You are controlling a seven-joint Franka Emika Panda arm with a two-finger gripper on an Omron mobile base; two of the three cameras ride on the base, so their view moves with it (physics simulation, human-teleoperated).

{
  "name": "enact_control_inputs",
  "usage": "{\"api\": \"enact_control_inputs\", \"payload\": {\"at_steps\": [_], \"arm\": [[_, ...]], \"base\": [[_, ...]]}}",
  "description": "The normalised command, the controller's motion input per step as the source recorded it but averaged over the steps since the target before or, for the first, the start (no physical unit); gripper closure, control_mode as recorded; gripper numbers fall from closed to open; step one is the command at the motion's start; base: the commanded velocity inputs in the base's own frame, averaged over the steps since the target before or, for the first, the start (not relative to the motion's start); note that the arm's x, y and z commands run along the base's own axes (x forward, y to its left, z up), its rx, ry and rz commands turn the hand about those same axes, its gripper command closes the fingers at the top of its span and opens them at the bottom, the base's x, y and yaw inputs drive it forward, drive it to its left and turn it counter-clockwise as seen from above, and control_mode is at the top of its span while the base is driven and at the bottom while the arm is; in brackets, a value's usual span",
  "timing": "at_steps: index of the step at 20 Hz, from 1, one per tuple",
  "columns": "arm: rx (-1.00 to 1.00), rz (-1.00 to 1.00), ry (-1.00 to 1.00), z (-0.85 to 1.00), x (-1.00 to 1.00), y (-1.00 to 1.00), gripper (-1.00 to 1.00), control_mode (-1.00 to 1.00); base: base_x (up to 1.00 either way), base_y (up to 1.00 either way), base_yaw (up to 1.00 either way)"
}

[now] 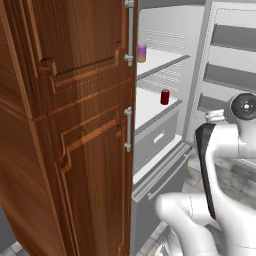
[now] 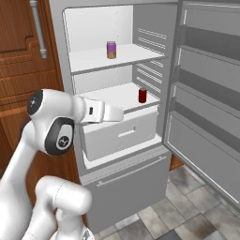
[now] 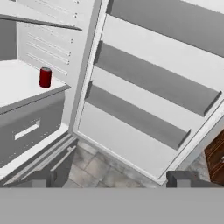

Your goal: Open the fridge, grab two sodas, and place both sodas inside the bowl with ice on the dining counter.

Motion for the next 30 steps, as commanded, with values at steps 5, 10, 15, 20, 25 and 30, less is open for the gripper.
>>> {"api": "enact_control_inputs", "payload": {"at_steps": [5,10,15,20,25,30], "arm": [[0.22,0.22,0.0,-0.46,-0.29,0.54,-1.0,-1.0],[0.05,0.32,0.08,-0.54,-0.05,0.62,-1.0,-1.0],[-0.02,0.01,0.1,-0.31,0.0,0.31,-1.0,1.0],[0.0,0.0,0.0,0.0,0.0,0.0,-1.0,1.0],[0.0,0.0,0.0,0.0,0.0,0.0,-1.0,1.0],[0.0,0.0,0.0,0.0,0.0,0.0,-1.0,1.0]], "base": [[0.0,0.0,0.0],[0.0,0.0,0.0],[0.02,0.07,0.0],[0.02,-0.29,0.34],[0.0,-0.72,0.47],[-0.01,-0.88,0.35]]}}
